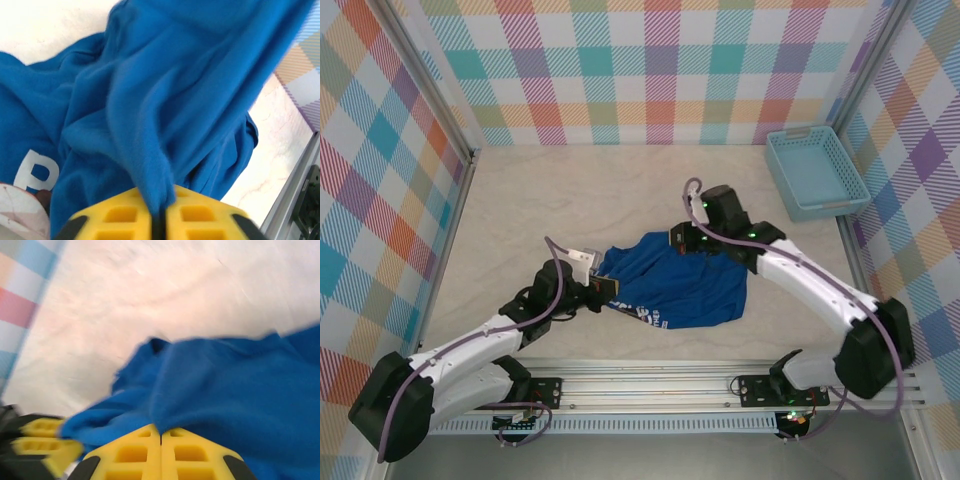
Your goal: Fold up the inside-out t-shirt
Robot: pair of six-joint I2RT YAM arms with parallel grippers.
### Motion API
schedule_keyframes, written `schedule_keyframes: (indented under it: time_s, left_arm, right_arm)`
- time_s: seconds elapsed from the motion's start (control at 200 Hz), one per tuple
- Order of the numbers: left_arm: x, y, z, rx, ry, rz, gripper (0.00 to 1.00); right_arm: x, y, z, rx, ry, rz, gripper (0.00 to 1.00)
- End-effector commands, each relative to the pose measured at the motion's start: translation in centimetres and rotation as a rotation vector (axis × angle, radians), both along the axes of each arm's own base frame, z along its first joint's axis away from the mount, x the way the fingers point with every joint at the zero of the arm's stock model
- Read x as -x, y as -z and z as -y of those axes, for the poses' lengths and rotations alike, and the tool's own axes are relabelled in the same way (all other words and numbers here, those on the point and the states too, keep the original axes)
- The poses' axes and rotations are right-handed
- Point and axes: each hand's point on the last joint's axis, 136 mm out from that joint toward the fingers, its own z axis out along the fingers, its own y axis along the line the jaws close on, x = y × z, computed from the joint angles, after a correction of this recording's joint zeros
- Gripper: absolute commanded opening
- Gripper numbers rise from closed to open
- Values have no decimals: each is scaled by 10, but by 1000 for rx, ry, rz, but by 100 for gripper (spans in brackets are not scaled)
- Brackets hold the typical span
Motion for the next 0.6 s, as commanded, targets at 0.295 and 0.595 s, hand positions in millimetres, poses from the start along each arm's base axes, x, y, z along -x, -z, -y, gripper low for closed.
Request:
schedule_keyframes:
  time_s: [0.295, 0.595]
  left_arm:
    - [-9, -84, 34, 95, 130, 121, 52]
    - [-47, -47, 35, -103, 14, -59, 58]
  right_arm:
    - [48, -58, -24, -144, -457, 210, 0]
    - [61, -27, -6, -73, -443, 160, 0]
